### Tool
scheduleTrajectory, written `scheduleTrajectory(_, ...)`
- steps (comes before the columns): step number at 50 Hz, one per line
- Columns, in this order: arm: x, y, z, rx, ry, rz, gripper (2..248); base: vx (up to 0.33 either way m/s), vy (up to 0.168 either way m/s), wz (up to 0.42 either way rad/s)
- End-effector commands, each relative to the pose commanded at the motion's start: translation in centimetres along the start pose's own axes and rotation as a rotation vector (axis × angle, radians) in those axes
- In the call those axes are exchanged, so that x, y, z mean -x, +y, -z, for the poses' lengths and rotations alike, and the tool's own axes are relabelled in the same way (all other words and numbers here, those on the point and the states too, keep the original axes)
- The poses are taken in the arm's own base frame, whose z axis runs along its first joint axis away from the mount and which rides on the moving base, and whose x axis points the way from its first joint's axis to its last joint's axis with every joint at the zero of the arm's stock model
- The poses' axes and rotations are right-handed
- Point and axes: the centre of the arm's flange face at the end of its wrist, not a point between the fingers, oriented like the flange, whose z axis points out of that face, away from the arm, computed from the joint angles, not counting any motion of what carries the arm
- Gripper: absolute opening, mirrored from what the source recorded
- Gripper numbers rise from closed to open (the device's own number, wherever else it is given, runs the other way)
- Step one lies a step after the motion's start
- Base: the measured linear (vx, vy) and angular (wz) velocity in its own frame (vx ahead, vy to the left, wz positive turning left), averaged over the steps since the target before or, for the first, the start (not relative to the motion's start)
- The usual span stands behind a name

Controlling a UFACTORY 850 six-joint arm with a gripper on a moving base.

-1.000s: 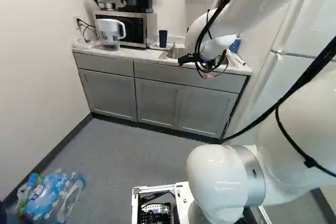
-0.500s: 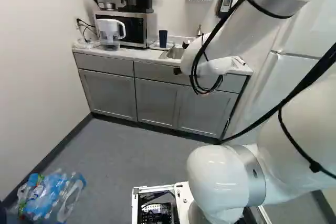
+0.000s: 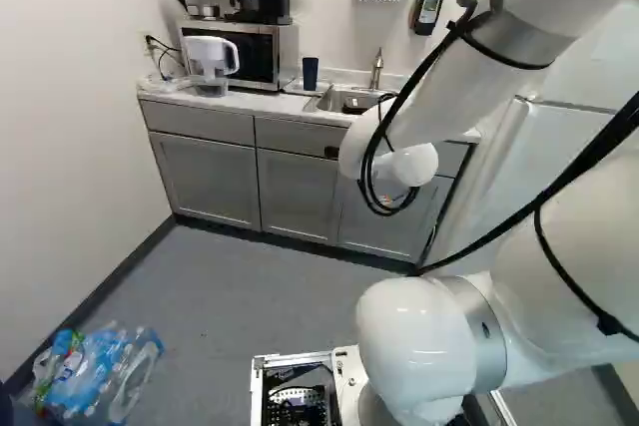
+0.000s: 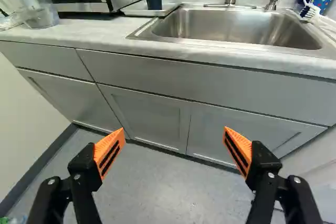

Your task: Rinse the cup and place it in the tray

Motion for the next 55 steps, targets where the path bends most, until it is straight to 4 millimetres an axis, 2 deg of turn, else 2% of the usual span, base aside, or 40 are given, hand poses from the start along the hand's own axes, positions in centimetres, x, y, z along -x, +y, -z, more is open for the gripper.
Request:
scheduleTrajectory(27,4.0,-0.6,1.7,-0.016,0.07,0.017,247,0.0,0.0,0.0)
scheduleTrajectory(55,6.1,-0.8,2.7,-0.023,0.107,0.027,247,0.0,0.0,0.0)
